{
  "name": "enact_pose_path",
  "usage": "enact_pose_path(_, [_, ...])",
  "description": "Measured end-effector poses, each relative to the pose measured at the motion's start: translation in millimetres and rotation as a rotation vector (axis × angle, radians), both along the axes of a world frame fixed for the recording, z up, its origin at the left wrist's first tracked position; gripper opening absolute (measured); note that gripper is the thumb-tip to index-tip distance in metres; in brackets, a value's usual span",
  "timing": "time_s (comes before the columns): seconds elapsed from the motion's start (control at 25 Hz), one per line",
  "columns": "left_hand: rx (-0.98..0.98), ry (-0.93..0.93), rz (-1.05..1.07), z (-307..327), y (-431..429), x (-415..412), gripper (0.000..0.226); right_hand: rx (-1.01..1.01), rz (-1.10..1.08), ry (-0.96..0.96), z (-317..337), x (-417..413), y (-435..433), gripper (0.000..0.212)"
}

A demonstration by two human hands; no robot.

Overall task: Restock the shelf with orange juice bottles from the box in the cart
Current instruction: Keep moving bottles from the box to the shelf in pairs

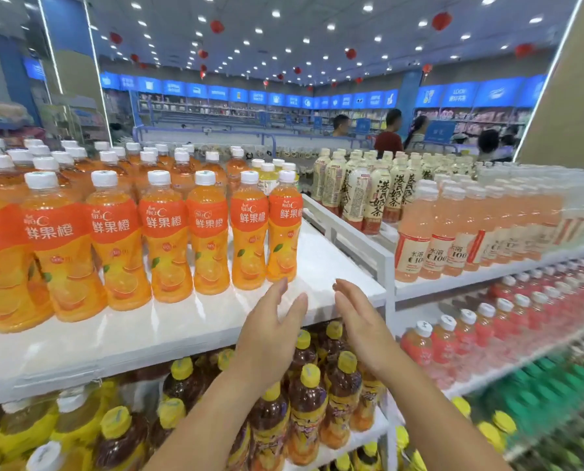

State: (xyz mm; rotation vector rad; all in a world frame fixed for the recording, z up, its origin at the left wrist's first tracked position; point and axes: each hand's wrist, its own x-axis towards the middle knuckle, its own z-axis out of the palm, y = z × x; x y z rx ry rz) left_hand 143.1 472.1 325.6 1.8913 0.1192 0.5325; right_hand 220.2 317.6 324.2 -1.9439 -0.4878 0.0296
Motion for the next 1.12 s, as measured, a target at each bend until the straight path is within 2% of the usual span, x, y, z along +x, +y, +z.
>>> enact_pose_path(0.12, [-0.042,0.012,-0.174,-9,-33,2,0.067,0.028,-0.135,0.026,-8,-31,-40,0.053])
enact_pose_path(0.32, [-0.059,0.074,-0.440,-29,-109,-5,0.062,0.026,-0.379,0.108,-32,-88,-137,0.054])
enact_pose_path(0.48, [-0.021,0.163,-0.613,-53,-172,-21,0.066,0.099,-0.590,0.169,-59,-139,-217,0.050])
enact_pose_path(0.68, [-0.044,0.301,-0.812,-90,-265,-54,0.057,0.131,-0.837,0.210,-101,-212,-306,0.047])
enact_pose_path(0.84, [-0.027,0.401,-0.893,-123,-341,-89,0.056,0.107,-0.946,0.285,-133,-280,-372,0.047])
enact_pose_path(1.12, [0.046,0.638,-0.988,-196,-448,-146,0.061,0.181,-1.057,0.514,-215,-371,-464,0.052])
